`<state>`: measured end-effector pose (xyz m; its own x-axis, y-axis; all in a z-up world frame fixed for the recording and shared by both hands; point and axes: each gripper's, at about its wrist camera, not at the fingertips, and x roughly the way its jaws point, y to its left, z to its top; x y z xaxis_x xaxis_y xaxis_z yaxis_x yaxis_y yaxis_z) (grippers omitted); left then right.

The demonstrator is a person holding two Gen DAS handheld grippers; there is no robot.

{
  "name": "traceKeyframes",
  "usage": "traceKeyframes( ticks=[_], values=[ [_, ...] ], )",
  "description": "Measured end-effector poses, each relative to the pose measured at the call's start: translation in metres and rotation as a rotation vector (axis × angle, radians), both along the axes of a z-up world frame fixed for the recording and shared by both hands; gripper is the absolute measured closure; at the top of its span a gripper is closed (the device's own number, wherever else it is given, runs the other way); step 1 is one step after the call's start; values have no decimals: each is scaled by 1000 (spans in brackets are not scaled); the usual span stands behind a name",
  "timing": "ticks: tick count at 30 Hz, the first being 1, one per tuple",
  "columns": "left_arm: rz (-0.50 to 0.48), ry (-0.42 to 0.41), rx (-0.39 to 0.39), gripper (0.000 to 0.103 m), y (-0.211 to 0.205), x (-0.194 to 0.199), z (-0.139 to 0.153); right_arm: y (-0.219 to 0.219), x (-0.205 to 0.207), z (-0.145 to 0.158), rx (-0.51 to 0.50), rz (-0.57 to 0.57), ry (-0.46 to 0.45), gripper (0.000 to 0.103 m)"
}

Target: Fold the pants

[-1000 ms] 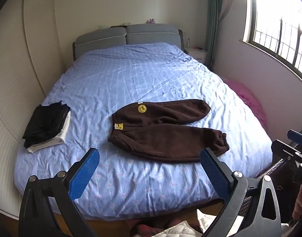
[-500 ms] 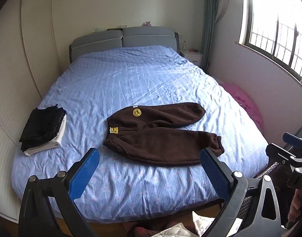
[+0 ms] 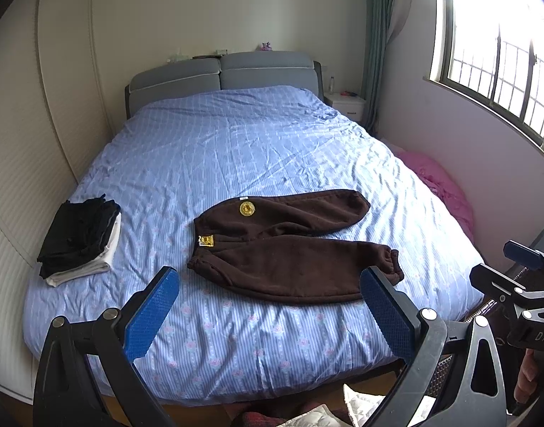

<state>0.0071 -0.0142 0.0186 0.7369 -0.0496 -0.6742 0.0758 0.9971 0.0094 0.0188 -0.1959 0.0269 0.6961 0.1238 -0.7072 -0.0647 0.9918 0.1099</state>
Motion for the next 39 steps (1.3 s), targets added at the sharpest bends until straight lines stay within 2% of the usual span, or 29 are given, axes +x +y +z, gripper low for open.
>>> traceKeyframes(
  ticks=[16,39],
  values=[
    [-20,-89,14,0,-10,-7,24,-4,-3,22,14,-24,-74,0],
    [-13,-61,-1,0,-9,-6,17,-7,-3,19,12,-26,-54,0]
  ],
)
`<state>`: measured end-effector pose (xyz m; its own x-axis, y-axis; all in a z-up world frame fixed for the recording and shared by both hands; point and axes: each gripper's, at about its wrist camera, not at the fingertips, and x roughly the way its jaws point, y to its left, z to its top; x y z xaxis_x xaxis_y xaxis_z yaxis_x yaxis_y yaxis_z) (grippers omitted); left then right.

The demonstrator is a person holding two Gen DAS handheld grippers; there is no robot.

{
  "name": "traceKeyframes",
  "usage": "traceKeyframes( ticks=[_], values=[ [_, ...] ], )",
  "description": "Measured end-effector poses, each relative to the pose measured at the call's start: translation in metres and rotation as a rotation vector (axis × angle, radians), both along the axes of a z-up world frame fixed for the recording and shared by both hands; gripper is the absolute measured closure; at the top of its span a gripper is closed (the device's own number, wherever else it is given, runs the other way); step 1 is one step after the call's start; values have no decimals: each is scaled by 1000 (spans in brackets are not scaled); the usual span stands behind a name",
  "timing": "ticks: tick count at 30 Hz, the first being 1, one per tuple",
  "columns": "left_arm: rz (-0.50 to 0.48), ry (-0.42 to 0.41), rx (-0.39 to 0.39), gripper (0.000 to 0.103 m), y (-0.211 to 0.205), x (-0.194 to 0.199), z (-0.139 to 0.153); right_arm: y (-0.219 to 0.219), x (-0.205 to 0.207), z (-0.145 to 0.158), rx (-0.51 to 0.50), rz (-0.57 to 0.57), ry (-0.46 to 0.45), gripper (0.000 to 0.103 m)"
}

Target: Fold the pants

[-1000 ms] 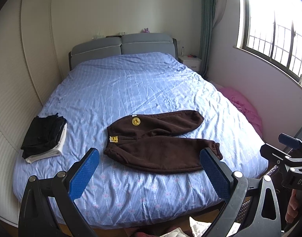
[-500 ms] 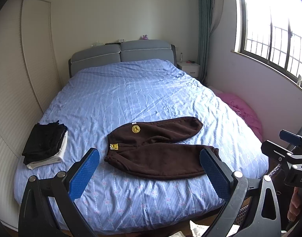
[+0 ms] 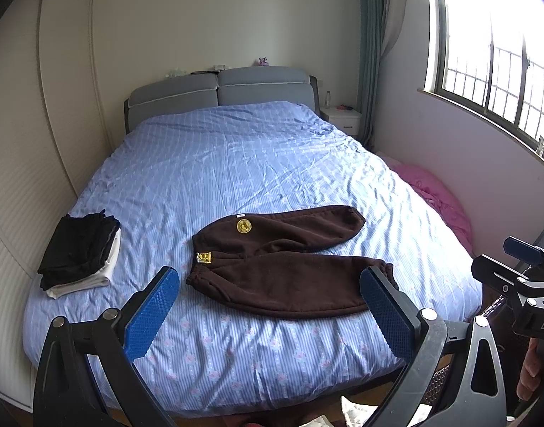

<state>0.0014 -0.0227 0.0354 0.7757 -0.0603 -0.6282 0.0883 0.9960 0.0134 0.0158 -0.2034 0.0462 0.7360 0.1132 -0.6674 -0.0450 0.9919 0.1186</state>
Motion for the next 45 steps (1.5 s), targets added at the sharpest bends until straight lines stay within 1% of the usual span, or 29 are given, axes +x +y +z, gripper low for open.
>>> traceKeyframes(
  ticks=[8,13,18,22,27,31,34,36,40,44,45],
  values=[
    [1,1,-2,0,-1,-1,-2,0,2,-3,-3,0,12,0],
    [3,19,-6,0,-1,3,-6,2,10,-7,-1,1,35,0],
    [-4,49,-3,0,6,20,-10,8,24,-13,6,-3,64,0],
    [-14,70,-4,0,16,37,-15,14,42,-24,13,-10,100,0],
    [-39,102,-7,0,27,79,-25,24,79,-36,19,-43,149,0],
    [-56,106,-22,0,32,118,-30,18,115,-45,41,-91,159,0],
    [-66,120,-28,0,24,153,-37,12,143,-53,23,-122,161,0],
    [-70,121,-32,0,20,172,-41,0,168,-61,6,-133,167,0],
    [-56,122,-11,0,2,218,-57,-26,218,-76,-23,-126,192,0],
    [-35,134,13,0,-21,271,-76,-66,285,-104,-46,-97,245,0],
    [-23,140,16,0,-27,284,-81,-73,294,-110,-44,-86,251,0]
  ],
)
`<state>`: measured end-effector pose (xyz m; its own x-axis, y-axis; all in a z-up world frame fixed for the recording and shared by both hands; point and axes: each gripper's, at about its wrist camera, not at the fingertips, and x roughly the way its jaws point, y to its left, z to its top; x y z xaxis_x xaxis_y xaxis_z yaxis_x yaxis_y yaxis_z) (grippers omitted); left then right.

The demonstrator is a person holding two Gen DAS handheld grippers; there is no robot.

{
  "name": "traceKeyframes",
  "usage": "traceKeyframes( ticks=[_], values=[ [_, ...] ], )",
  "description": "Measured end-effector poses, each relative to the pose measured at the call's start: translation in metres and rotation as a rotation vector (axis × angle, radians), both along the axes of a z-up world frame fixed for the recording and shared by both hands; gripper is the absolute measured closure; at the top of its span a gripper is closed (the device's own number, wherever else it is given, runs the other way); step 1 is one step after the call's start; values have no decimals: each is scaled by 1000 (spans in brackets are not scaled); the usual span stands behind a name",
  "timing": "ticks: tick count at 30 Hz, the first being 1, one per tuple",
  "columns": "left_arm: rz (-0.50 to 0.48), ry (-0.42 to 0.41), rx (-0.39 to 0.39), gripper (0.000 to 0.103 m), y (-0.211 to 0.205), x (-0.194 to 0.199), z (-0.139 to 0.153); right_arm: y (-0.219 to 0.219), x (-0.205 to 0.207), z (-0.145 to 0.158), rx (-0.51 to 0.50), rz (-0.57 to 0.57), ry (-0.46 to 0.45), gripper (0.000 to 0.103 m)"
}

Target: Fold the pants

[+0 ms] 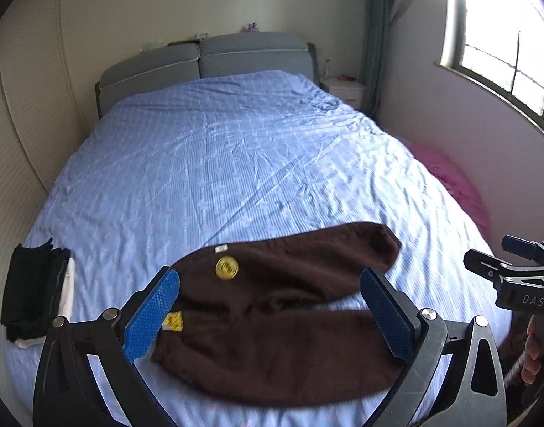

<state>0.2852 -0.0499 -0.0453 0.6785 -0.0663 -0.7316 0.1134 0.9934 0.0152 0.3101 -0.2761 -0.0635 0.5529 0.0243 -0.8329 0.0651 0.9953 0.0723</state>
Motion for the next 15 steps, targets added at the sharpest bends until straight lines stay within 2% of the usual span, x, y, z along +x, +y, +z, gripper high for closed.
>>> traceKeyframes(
  ticks=[3,7,11,15],
  values=[
    [25,46,-5,0,-25,46,-21,-26,48,-27,7,35,53,0],
    [14,126,-17,0,-57,97,-55,-57,113,-79,14,83,145,1],
    [32,245,6,0,-87,149,-106,-79,162,-131,58,91,241,12],
    [57,343,29,1,-100,170,-145,-87,196,-180,89,106,325,23]
  ],
)
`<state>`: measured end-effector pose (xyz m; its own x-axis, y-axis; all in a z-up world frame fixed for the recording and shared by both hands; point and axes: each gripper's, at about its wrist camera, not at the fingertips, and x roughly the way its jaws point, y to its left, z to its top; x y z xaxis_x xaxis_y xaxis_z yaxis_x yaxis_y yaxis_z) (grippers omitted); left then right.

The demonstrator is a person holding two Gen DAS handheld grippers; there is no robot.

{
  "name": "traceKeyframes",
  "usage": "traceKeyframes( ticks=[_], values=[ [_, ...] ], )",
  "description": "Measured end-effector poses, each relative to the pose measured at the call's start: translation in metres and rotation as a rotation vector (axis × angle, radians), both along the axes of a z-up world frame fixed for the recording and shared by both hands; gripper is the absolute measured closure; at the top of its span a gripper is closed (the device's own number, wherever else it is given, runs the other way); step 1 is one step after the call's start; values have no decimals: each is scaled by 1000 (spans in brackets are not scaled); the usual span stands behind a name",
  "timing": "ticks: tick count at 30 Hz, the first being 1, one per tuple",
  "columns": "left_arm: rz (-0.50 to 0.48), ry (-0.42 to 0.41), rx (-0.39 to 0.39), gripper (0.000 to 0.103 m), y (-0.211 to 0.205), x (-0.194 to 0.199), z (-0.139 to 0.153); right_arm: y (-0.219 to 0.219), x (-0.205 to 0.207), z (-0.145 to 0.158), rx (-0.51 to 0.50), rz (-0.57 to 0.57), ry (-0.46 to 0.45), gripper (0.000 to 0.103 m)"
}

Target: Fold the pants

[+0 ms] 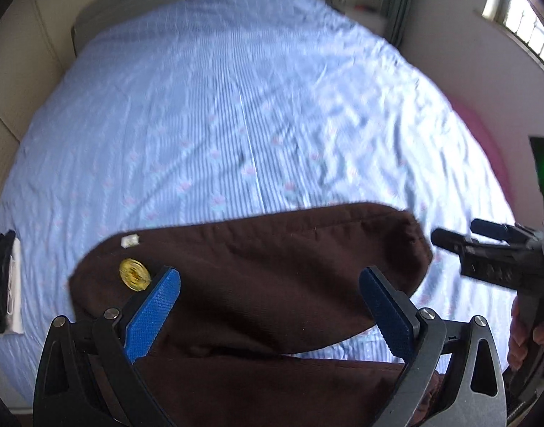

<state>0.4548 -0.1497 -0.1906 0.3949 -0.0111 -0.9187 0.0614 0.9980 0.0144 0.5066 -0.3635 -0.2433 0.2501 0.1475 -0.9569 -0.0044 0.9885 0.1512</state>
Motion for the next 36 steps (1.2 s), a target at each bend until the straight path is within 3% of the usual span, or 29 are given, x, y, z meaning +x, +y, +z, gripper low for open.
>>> traceKeyframes(
  ticks=[6,7,9,11,14,17,21,22,23,24,25,28,31,36],
  values=[
    [22,73,34,1,-2,6,-25,7,28,-51,15,40,111,33],
    [24,77,42,1,-1,8,-27,11,32,-58,16,49,130,37],
    [37,81,59,1,0,13,-31,16,38,-72,12,66,175,55],
    [45,87,65,1,4,17,-34,19,44,-75,-28,78,160,70],
    [66,82,80,1,14,20,-36,13,56,-61,-26,24,86,75],
    [113,80,78,1,28,22,-36,13,71,-49,-73,-12,33,75],
    [167,81,80,1,45,22,-34,28,80,-62,-193,38,77,73],
    [176,79,85,1,50,21,-33,30,78,-65,-210,47,92,70],
    [181,78,91,1,54,19,-33,30,76,-64,-222,38,91,57],
    [185,78,95,1,57,17,-33,25,68,-60,-230,26,84,51],
    [190,79,98,1,61,15,-32,19,60,-53,-238,5,64,40],
    [214,80,93,1,76,3,-29,-1,38,-15,-182,-89,-18,32],
    [238,75,88,1,95,-19,-23,-10,9,22,-173,-146,-68,32],
    [252,59,72,1,114,-64,-8,2,-48,68,-136,-124,-136,32]
  ],
)
